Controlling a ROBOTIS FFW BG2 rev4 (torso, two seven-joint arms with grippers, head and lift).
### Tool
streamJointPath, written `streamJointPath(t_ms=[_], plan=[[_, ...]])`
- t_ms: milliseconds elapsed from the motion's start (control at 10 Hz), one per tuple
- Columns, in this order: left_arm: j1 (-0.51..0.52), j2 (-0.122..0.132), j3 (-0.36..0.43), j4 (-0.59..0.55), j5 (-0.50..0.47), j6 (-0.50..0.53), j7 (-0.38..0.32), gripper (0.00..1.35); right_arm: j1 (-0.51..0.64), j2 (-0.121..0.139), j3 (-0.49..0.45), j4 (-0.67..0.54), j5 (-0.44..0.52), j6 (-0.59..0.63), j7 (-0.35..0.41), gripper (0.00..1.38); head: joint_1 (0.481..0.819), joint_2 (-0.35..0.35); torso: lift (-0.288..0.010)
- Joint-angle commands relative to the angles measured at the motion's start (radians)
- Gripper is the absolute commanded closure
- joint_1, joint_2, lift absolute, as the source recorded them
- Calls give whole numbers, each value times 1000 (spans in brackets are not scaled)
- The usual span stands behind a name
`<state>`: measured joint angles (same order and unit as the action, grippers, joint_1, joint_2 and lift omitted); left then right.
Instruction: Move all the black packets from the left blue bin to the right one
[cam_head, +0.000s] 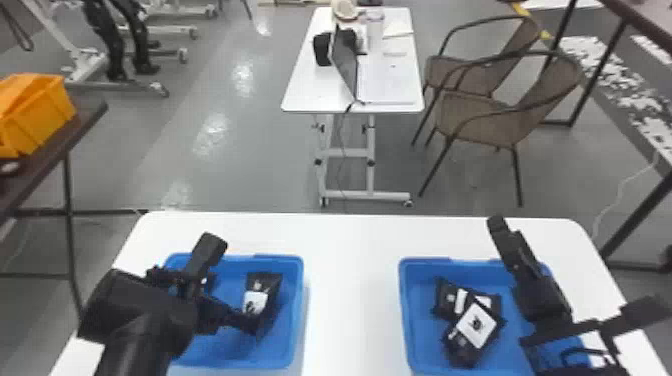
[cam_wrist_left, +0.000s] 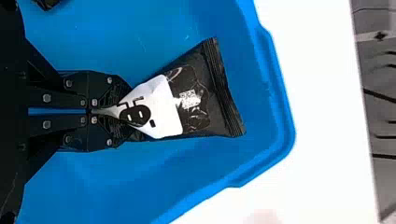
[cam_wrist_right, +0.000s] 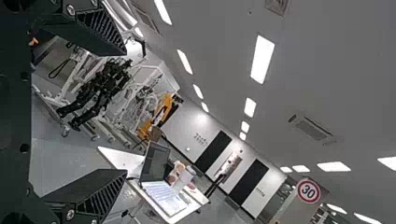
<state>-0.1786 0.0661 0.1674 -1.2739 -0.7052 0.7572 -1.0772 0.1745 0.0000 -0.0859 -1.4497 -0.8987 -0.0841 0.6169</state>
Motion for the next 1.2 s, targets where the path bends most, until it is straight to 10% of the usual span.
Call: streamJointPath(t_ms=[0,600,900,1100], plan=[[79,-2,12,-177,66,-9,-10,1124,2,1,0,5,9,1,-2,117,695,62,0],[41,-2,-160,-397,76,19,-268,1124,-30,1,6,-1,80,7,-2,117,695,-21,0],[-67,-8,-269,-335,145,-58,-236,1124,-43,1,18,-27,188,37,-2,117,695,-75,0],[-122,-14,-324,-228,352,-165,-122,1124,-53,1,32,-12,184,37,-2,117,695,-96,0]])
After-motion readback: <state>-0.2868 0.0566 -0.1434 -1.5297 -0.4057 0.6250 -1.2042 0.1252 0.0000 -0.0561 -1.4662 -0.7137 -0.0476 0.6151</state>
